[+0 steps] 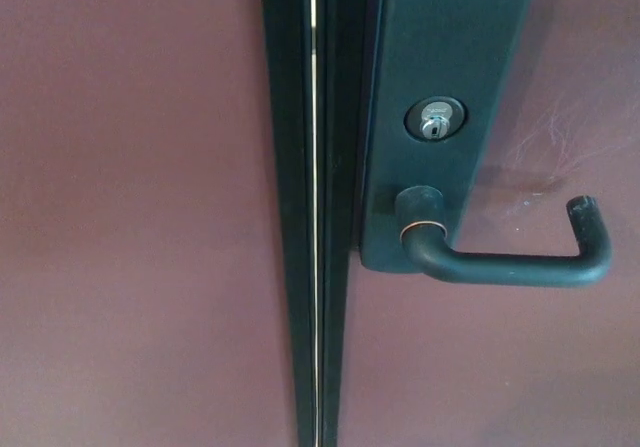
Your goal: The robot walks towards the door handle and put its right hand on it and twist the handle
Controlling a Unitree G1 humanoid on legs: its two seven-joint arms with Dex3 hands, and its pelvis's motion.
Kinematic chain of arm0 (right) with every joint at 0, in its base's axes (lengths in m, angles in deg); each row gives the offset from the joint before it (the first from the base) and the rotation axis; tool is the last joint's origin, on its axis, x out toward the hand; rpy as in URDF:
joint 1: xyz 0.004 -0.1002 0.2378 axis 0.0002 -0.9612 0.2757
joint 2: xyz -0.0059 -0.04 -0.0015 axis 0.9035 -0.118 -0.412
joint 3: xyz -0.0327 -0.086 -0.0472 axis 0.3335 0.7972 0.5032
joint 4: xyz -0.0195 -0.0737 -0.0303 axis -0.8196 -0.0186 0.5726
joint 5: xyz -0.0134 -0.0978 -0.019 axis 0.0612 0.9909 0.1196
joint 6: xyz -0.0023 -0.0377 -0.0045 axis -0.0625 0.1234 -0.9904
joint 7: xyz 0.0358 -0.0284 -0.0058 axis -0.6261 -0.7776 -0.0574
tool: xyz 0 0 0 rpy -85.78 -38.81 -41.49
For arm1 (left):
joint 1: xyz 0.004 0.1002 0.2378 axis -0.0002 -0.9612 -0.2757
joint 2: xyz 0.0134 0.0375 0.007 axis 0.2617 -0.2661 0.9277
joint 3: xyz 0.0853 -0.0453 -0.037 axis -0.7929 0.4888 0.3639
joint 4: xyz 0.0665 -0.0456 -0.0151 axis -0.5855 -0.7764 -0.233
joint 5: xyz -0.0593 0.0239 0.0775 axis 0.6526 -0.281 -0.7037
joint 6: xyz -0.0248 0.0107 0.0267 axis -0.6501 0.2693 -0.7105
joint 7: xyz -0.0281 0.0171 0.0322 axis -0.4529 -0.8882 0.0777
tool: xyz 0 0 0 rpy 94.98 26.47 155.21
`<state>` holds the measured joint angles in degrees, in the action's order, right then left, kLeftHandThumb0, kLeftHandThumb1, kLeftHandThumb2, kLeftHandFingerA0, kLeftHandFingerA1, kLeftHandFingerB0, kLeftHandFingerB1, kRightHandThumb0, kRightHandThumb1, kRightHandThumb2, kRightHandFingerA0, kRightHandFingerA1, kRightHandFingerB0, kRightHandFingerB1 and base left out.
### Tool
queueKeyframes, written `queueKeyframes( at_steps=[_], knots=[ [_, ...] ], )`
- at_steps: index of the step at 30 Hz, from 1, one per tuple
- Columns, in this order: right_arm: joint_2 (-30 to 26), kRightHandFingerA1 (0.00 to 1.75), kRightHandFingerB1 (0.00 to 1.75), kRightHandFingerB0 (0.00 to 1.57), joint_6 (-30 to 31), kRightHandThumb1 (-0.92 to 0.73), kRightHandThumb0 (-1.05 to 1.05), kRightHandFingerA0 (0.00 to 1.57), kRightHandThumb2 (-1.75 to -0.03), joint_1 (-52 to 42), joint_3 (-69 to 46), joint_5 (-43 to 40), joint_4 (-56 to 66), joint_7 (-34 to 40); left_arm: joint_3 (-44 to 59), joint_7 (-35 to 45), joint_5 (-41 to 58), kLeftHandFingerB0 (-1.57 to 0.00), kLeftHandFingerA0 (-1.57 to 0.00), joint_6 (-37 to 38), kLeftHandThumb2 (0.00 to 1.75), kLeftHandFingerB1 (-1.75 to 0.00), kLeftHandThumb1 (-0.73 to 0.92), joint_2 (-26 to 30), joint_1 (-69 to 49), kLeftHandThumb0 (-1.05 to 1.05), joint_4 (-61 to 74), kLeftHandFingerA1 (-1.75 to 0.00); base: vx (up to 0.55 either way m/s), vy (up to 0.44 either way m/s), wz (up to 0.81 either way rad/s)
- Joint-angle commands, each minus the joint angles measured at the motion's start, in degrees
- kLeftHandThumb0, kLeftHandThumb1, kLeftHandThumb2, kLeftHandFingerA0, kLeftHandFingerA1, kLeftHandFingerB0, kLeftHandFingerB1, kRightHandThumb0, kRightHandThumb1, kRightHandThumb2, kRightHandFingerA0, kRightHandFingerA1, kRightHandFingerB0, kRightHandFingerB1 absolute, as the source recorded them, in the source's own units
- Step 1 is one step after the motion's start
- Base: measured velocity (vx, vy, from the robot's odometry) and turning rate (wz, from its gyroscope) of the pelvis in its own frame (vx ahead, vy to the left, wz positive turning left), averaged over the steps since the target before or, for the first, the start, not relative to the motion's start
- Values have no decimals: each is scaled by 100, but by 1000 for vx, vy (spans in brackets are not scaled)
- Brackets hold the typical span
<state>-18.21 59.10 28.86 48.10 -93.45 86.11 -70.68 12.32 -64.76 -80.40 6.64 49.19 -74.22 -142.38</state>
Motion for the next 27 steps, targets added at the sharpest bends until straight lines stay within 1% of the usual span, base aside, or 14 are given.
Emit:
queueKeyframes(
  at_steps=[1,2,3,5,7,9,12,14,16,17,18,22,23,27],
  knots=[
    [-909,67,55,58,1241,-29,-99,71,-78,995,835,-947,-31,-1129,42,191,39,-65,-87,-54,90,-81,16,68,13,-43,1,-93,0,0,0],
    [-1082,63,50,60,1478,-27,-97,77,-75,1143,918,-1153,-37,-1256,38,195,28,-67,-88,-69,88,-82,14,71,4,-43,-7,-93,0,0,0],
    [-1195,62,48,60,1620,-27,-95,79,-74,1292,1012,-1296,-74,-1378,38,205,27,-67,-88,-73,87,-82,14,76,-4,-43,-6,-93,0,0,0],
    [-1293,61,48,60,1743,-28,-91,78,-74,1545,1195,-1408,-146,-1555,55,214,44,-67,-88,-66,85,-83,16,70,-23,-44,-6,-93,0,0,0],
    [-1335,59,45,58,1780,-31,-87,79,-75,1855,1439,-1406,-237,-1787,70,188,51,-64,-86,-28,89,-81,15,76,-25,-43,-1,-92,0,0,0],
    [-1361,56,46,55,1851,-34,-79,72,-76,2057,1584,-1390,-255,-1921,80,197,55,-64,-86,-18,89,-81,15,76,-27,-43,-2,-92,0,0,0],
    [-1415,55,46,52,2072,-36,-75,68,-77,2368,1786,-1388,-217,-2059,99,227,65,-64,-86,-32,88,-81,15,70,-12,-43,1,-92,0,0,0],
    [-1468,56,46,45,2198,-40,-67,60,-77,2464,1804,-1405,-132,-2137,68,227,33,-64,-85,-35,88,-81,15,78,-6,-42,11,-92,0,0,0],
    [-1470,55,46,40,2325,-42,-60,54,-76,2595,1886,-1399,-71,-2189,72,221,35,-66,-85,-56,81,-83,16,80,-9,-43,6,-94,0,0,0],
    [-1452,55,46,40,2407,-42,-60,54,-76,2683,1958,-1389,-32,-2213,95,227,56,-66,-85,-67,81,-83,16,79,-27,-43,1,-94,0,0,0],
    [-1410,55,46,39,2473,-43,-59,53,-76,2752,2035,-1351,-7,-2221,130,233,88,-66,-86,-97,87,-82,13,63,-30,-44,-7,-93,0,0,0],
    [-1237,54,45,38,2682,-44,-57,50,-75,3011,2298,-1211,57,-2269,111,223,45,-64,-85,-50,88,-81,15,62,-48,-42,9,-92,0,0,0],
    [-1174,46,36,42,2757,-51,-54,56,-56,3103,2388,-1170,77,-2272,87,219,19,-64,-85,-27,88,-81,14,70,-55,-42,18,-92,0,0,0],
    [-792,45,35,41,3134,-51,-53,54,-56,3534,2856,-938,192,-2204,82,207,9,-64,-84,-20,88,-81,14,77,-66,-43,17,-92,0,0,0]
  ],
)
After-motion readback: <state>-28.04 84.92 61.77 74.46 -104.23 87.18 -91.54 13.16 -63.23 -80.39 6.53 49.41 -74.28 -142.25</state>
